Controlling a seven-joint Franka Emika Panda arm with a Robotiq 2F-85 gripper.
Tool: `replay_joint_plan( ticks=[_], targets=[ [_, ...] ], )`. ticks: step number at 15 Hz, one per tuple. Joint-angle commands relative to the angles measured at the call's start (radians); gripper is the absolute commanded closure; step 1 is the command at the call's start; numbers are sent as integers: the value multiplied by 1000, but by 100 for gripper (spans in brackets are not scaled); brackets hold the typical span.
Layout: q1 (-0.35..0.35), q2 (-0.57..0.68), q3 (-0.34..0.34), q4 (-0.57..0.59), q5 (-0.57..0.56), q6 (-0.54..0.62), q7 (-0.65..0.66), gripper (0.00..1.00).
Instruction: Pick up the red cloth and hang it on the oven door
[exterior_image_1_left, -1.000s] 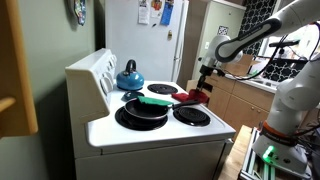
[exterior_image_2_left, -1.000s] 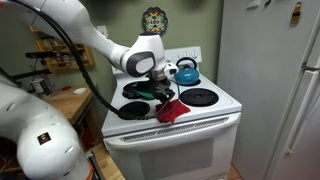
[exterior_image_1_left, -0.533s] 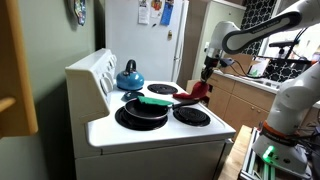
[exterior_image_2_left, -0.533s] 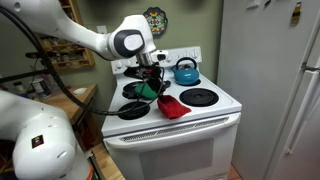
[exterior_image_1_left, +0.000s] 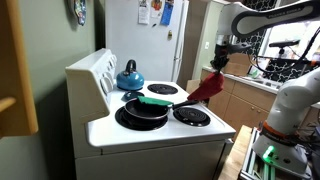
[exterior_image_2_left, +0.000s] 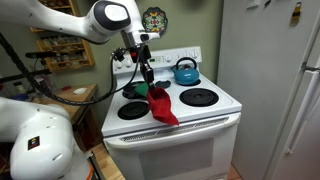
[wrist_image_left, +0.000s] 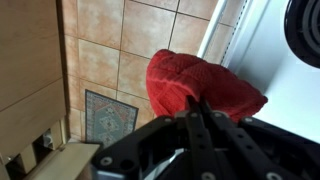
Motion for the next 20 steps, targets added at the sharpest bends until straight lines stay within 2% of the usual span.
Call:
replay_joint_plan(
  ticks=[1,11,13,14,19,20],
  targets=[
    [-35,-29,17,31,-23,-99,99,99],
    [-62,-33,-12,39,6,-229,301,99],
    [-47,-38,-6,38,-25,-257,283,99],
    [-46,-18,-15,41,-15,-224,284,96],
    [-43,-19,-14,42,-17,-233,284,96],
    [-43,-19,-14,42,-17,-233,284,99]
  ],
)
